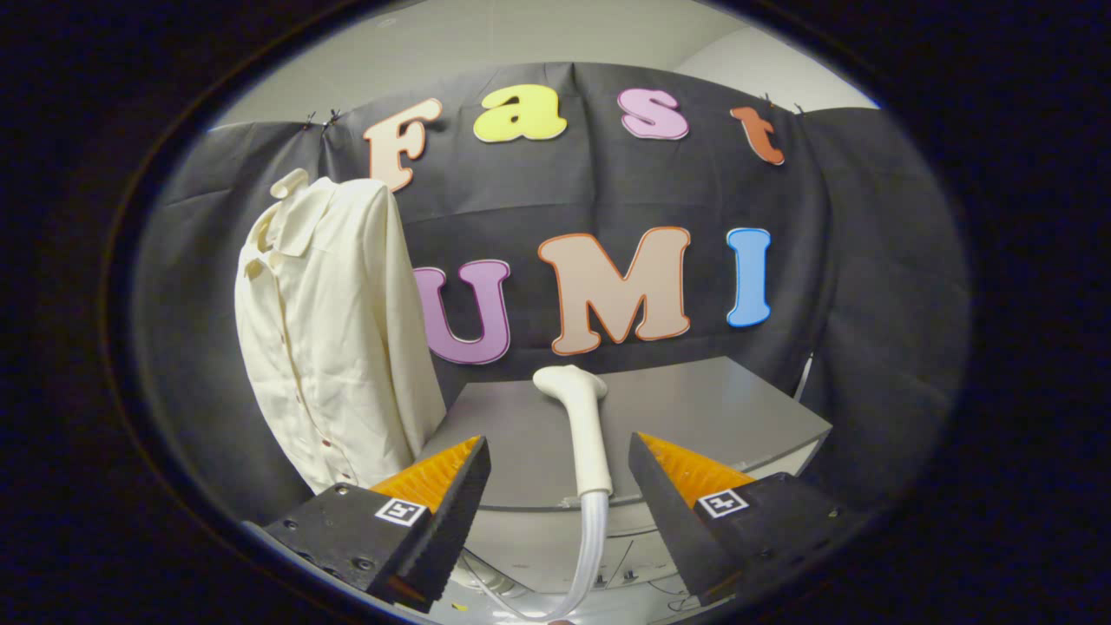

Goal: Iron the clothes twice with a garment steamer, once on the left side and once on the right side.

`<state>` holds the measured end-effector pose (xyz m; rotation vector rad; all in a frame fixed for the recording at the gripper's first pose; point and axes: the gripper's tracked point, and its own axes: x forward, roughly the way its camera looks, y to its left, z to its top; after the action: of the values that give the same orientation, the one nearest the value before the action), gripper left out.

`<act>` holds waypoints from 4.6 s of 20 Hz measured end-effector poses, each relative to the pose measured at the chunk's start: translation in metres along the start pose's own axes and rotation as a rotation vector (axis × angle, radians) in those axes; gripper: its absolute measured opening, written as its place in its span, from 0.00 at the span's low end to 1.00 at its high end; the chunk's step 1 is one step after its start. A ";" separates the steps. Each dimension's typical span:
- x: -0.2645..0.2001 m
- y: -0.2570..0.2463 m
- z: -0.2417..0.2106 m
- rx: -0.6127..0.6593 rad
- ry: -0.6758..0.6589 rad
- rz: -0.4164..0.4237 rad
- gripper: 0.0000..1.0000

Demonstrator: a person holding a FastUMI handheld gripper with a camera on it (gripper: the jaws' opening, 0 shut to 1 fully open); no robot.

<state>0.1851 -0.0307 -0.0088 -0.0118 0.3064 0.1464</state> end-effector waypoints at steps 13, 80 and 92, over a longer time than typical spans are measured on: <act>0.145 -0.031 0.015 -0.008 0.220 -0.035 0.98; -0.075 0.300 0.071 -0.050 -0.143 0.077 0.36; -0.030 0.422 0.032 -0.013 -0.132 0.107 0.35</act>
<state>0.1049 0.3834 0.0351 0.0016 0.1739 0.2539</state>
